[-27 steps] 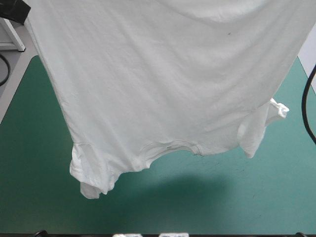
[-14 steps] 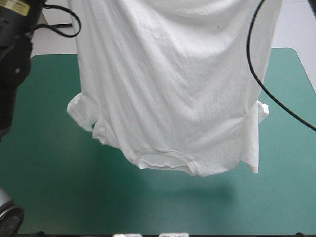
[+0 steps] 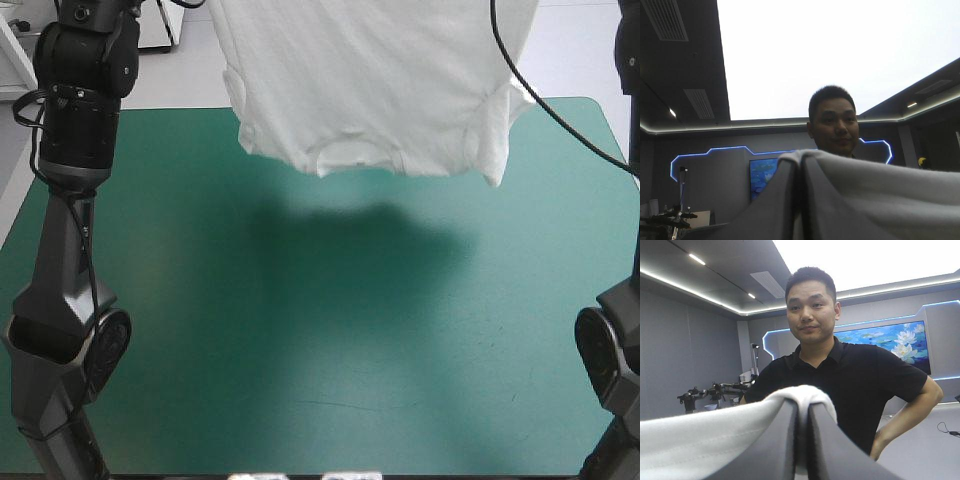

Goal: Fold the cloth

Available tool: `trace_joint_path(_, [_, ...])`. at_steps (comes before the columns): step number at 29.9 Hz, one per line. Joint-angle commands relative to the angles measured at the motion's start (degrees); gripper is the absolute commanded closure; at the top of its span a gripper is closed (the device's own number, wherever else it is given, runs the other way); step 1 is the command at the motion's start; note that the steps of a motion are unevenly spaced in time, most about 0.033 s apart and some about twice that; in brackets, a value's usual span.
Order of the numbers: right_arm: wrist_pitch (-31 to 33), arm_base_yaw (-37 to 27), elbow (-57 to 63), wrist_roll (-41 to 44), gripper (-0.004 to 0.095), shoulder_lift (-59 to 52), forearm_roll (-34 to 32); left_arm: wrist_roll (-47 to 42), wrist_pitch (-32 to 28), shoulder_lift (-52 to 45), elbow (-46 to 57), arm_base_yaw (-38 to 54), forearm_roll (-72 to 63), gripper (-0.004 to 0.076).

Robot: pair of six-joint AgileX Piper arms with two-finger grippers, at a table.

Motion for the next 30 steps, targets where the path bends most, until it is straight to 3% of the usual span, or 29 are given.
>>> trace_joint_path(1, [0.4, -1.1, -3.2, -2.4, 0.0925, 0.5, 2.5, -1.5, -1.3, -0.8, -4.0, 1.2, -1.2, 0.0733])
trace_joint_path(5, [7.4, -1.1, 0.8, -2.4, 0.0925, 1.6, 2.8, -2.9, 4.4, 0.7, -0.2, 4.1, -8.0, 0.0733])
trace_joint_path(9, [9.9, -1.0, 8.4, -2.9, 0.0925, 1.6, 2.8, -2.4, 12.0, 0.7, 9.3, 6.1, -13.5, 0.0733])
trace_joint_path(12, [12.9, -1.0, 13.9, -3.4, 0.0925, 1.4, 4.1, -1.0, 22.2, -0.3, 16.6, 6.3, -13.1, 0.0733])
trace_joint_path(19, [18.8, -0.9, 32.5, -12.6, 0.0925, -3.0, 8.9, 7.7, 27.9, -6.5, 34.5, 6.0, -18.7, 0.0733])
trace_joint_path(30, [32.2, -0.9, 62.1, -19.7, 0.0925, -13.2, 12.9, 10.7, 33.5, -19.2, 66.1, 3.3, -17.7, 0.0733])
